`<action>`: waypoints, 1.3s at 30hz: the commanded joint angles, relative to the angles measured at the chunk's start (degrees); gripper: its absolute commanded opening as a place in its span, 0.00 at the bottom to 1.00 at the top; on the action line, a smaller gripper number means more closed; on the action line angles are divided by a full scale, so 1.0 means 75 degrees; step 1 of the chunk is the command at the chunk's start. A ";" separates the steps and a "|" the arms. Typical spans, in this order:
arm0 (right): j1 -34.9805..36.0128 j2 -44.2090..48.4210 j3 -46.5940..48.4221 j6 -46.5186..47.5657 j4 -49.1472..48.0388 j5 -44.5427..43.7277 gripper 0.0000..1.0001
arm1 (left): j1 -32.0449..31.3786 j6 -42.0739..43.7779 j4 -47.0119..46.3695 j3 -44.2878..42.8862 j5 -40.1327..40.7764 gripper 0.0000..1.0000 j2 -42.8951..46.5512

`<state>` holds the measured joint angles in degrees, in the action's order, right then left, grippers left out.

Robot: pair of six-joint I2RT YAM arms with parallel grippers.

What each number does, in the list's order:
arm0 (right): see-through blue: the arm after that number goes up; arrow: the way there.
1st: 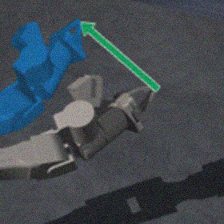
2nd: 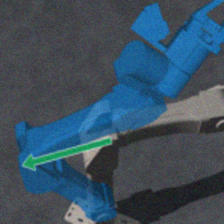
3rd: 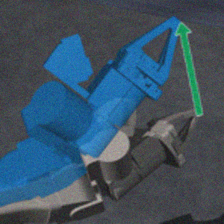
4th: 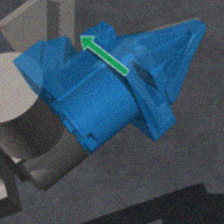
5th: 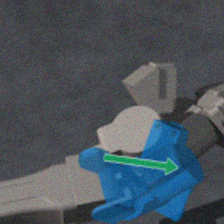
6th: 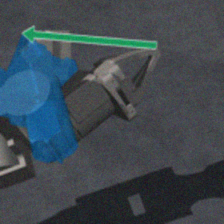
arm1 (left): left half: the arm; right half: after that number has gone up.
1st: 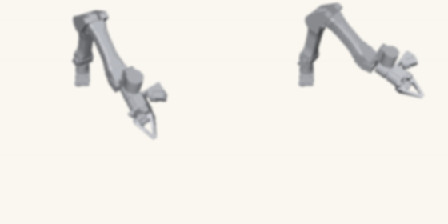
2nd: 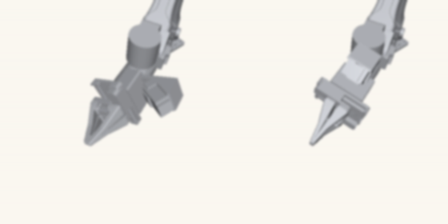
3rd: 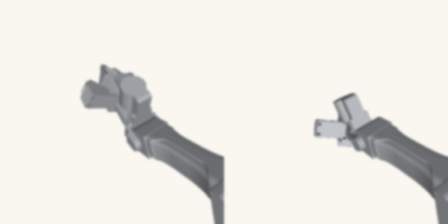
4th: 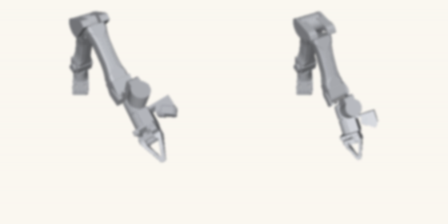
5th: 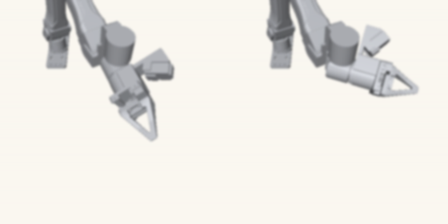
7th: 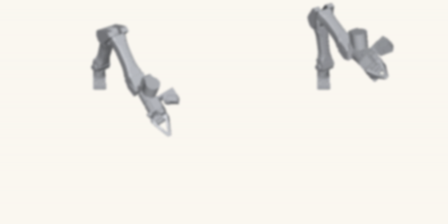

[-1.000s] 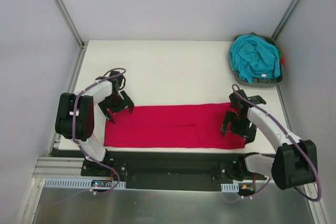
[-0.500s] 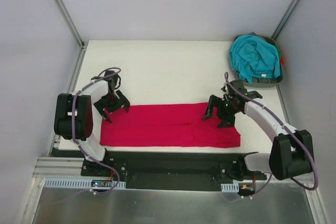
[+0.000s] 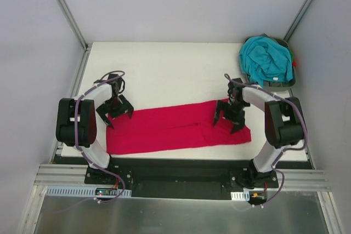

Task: Fold and stack the t-shirts
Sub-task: Rotate the tshirt 90 degrees

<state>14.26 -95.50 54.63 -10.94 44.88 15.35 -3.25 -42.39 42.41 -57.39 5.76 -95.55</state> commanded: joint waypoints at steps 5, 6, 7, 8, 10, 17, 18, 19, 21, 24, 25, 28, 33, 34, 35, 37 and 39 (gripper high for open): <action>-0.0284 -0.3396 0.5026 0.1153 0.0035 -0.0243 0.96 | 0.0128 -0.0487 0.0591 -0.0083 0.0125 0.99 0.0609; -0.0284 -0.3902 0.5809 0.1247 0.0317 -0.0185 0.96 | 0.0058 -0.0616 0.0579 -0.0060 0.0065 0.99 0.0738; -0.0296 -0.4336 0.6467 0.1340 0.0517 -0.0010 0.96 | -0.0070 -0.0699 0.0568 -0.0036 0.0087 0.99 0.0809; -0.0284 -0.4828 0.7216 0.1341 0.0786 0.0189 0.96 | -0.0234 -0.0711 0.0591 -0.0036 0.0122 0.99 0.0833; -0.0273 -0.5684 0.8542 0.1376 0.1057 0.0774 0.96 | -0.0561 -0.0851 0.0568 0.0034 0.0123 0.99 0.0810; -0.0296 -0.6966 1.1488 0.1236 0.1141 0.1082 0.96 | -0.1161 -0.0817 0.0649 0.0140 -0.0297 0.99 0.0505; -0.0284 -0.6757 1.1501 0.1259 0.1059 0.1082 0.96 | -0.1231 -0.0817 0.0673 0.0128 -0.0427 0.99 0.0552; -0.0284 -0.6464 1.1350 0.1364 0.0896 0.1035 0.96 | -0.1336 -0.0863 0.0673 0.0093 -0.0451 0.99 0.0622; -0.0261 -0.5610 1.0720 0.1400 0.0289 0.0802 0.96 | -0.1558 -0.0840 0.0696 -0.0024 -0.0382 0.99 0.0762; -0.0226 -0.4624 1.0026 0.1620 -0.0090 0.0391 0.96 | -0.1712 -0.0793 0.0755 -0.0107 -0.0252 0.99 0.0822; -0.0203 -0.4355 0.9955 0.1657 0.0003 0.0355 0.96 | -0.1723 -0.0782 0.0743 -0.0048 -0.0252 0.99 0.0822; 0.0066 -0.3827 0.9581 0.1704 0.0460 0.0635 0.96 | -0.1770 -0.0782 0.0732 0.0046 -0.0334 0.99 0.0682; 0.1295 -0.2982 0.7813 0.1730 0.0298 0.0461 0.96 | -0.1852 -0.0770 0.0720 0.0303 -0.0194 0.99 0.0599; 0.1495 -0.2877 0.7450 0.1543 0.0169 0.0449 0.96 | -0.1864 -0.0770 0.0662 0.0373 -0.0159 0.99 0.0645; 0.1717 -0.2794 0.7145 0.1274 -0.0006 0.0530 0.96 | -0.1887 -0.0746 0.0626 0.0455 -0.0147 0.99 0.0692; 0.2175 -0.2700 0.6476 0.0979 -0.0498 0.0718 0.96 | -0.1957 -0.0723 0.0416 0.0643 -0.0182 0.99 0.0809; 0.2608 -0.2839 0.6333 0.0931 -0.0629 0.0672 0.96 | -0.2051 -0.0723 0.0100 0.0830 -0.0298 0.99 0.0915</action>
<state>28.93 -115.66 106.89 -0.97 42.74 19.55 -17.08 -47.51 44.93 -53.65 3.62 -91.11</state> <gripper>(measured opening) 0.961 0.990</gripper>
